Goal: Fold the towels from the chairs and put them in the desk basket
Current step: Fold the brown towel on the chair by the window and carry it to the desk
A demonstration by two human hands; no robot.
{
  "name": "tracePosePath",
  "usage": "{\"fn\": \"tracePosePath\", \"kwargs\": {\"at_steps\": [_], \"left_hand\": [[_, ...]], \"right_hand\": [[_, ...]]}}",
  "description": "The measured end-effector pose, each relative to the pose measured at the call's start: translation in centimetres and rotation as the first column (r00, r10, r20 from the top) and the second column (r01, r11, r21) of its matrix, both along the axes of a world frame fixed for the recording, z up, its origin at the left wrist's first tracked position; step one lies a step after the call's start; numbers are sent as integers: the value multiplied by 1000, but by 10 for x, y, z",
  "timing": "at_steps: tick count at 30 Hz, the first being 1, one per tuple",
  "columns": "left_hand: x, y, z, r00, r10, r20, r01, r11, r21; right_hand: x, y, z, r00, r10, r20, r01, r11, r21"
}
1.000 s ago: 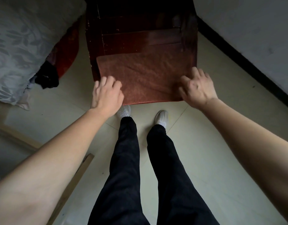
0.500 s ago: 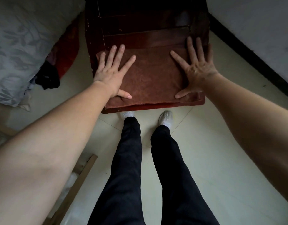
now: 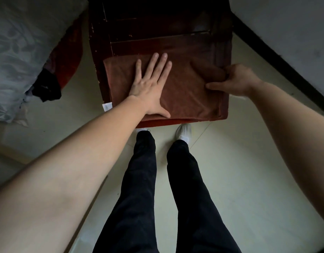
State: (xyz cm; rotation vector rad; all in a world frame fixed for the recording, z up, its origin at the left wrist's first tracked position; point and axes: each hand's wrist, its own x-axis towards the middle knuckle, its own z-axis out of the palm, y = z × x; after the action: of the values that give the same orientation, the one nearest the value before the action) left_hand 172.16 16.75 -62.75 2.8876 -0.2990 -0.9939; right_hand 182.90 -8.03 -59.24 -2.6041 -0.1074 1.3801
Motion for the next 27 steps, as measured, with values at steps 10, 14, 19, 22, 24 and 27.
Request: {"fn": "tracePosePath", "kwargs": {"at_steps": [10,14,19,22,24,27], "left_hand": [[32,1,3,994,87,-72,-85,996,37],[31,5,9,990,133,-43,-137,987,-88],[9,26,27,586,784,204,-689,615,-384],[-2,61,26,66,997,-43,-882,38,-470],[-6,83,27,-193,914,-357,-858,-334,-390],[-13,111,30,-263,788,-557,-849,-463,-255]], "right_hand": [[5,6,3,813,-577,-78,572,767,290],[6,16,18,813,-581,-45,556,750,359],[-1,49,31,767,-638,67,541,699,468],[-18,95,40,789,-603,119,476,722,502],[-32,130,43,828,-543,141,409,756,511],[-48,186,36,911,-387,142,283,838,466]]}}
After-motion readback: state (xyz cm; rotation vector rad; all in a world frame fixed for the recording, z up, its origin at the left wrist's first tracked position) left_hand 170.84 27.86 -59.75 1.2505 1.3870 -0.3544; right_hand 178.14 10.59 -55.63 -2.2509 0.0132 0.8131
